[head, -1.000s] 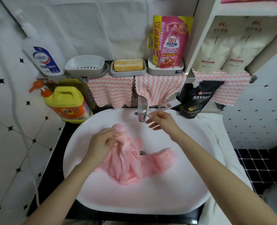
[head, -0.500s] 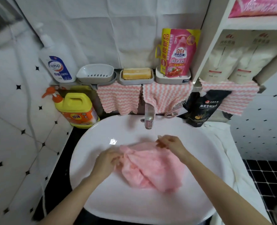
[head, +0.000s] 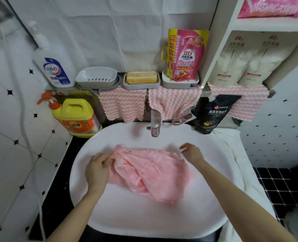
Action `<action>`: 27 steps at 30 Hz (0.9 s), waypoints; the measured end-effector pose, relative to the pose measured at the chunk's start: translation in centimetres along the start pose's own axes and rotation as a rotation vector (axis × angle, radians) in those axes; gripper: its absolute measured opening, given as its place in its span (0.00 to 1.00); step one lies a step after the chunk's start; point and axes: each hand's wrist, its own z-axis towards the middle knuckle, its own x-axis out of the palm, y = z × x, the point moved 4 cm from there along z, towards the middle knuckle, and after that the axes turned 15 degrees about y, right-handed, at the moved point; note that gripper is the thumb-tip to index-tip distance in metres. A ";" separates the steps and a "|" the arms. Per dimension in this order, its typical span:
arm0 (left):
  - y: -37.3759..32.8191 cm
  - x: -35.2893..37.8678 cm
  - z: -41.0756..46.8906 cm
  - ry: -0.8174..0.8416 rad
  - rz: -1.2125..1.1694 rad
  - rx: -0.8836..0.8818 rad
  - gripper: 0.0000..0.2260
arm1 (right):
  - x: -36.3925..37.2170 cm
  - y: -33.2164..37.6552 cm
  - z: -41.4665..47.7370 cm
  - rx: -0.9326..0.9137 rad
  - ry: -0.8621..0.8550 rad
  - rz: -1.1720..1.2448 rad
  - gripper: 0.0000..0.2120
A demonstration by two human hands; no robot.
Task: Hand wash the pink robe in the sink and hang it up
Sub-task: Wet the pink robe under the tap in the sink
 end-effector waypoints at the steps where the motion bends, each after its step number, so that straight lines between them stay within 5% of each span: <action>1: 0.4 -0.7 0.4 -0.040 -0.030 -0.046 0.05 | 1.0 -1.9 0.1 0.054 0.071 -0.158 0.12; 4: 1.4 -1.8 1.3 -0.050 -0.064 -0.135 0.06 | 5.4 -6.1 -0.3 0.052 0.244 -0.384 0.23; 7: 1.2 -2.2 1.5 -0.033 0.008 -0.114 0.05 | 7.4 -7.0 -1.3 0.055 0.221 -0.401 0.24; 11: 1.7 -5.4 2.1 -0.207 0.018 -0.172 0.10 | 1.7 -8.3 -1.7 0.130 -0.075 -0.275 0.15; 15: 2.4 -7.8 2.6 -0.227 0.106 -0.203 0.13 | -3.3 -8.1 -2.2 0.065 -0.271 -0.477 0.10; 22: 4.8 -8.2 2.8 -0.229 0.151 -0.330 0.12 | -6.4 -5.9 -3.0 0.108 -0.385 -0.029 0.16; 27: 2.2 -6.8 2.1 -0.148 0.041 -0.103 0.09 | -5.4 -1.9 -4.4 0.047 -0.288 0.211 0.10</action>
